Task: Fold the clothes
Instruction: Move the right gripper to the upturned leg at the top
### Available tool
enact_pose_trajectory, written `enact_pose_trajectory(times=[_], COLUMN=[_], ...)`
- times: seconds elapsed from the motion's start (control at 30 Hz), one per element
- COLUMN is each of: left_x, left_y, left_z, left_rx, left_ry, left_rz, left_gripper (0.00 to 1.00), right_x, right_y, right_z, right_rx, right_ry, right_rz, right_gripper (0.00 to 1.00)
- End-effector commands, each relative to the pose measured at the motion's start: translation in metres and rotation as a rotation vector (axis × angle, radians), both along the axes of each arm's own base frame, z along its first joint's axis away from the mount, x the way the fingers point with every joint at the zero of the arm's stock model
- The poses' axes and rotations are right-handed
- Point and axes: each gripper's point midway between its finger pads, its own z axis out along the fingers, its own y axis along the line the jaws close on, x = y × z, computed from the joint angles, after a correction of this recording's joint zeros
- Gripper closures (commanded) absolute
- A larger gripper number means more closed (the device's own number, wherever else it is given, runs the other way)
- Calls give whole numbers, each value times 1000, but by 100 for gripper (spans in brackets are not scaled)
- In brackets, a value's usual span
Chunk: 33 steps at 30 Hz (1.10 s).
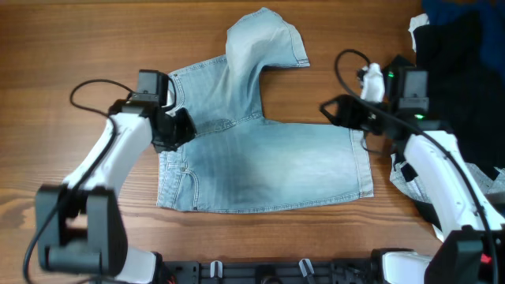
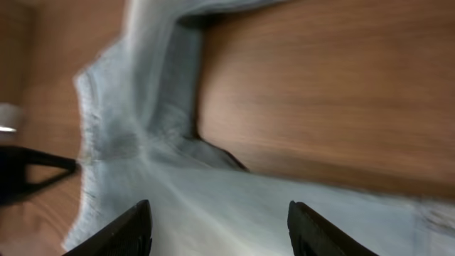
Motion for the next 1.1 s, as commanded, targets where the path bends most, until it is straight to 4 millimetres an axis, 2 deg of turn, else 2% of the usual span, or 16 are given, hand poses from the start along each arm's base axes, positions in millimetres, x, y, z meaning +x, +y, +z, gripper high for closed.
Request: enact_pose_trajectory(times=[0.0,0.13,0.23,0.4,0.57,0.7,0.83,1.07], left_x=[-9,-27,-36,-38,-38,-38,-38,-38], left_y=[-2,1,2,2,2,2,2,1], left_z=[-37,-68,-81,-87,-87,-87,-87,-87], left_rx=[2,17,22,24,24,24,24,20], left_ry=[116,243,298,316,315,315,315,314], left_rz=[-12,-10,-10,-10,-11,-11,-11,-12], left_gripper=[80,81,81,79,79,78,78,78], right_x=[15,39,60,102,130,144,149,155], right_y=[26,43,52,59,66,69,72,69], right_z=[-6,-18,-26,-41,-65,-81,-92,-113], right_rx=[106,163,214,260,340,401,418,355], right_ry=[67,110,130,187,276,304,320,334], right_rz=[-30,-21,3,-37,-110,-157,-188,-297], right_gripper=[38,36,34,34,36,37,39,40])
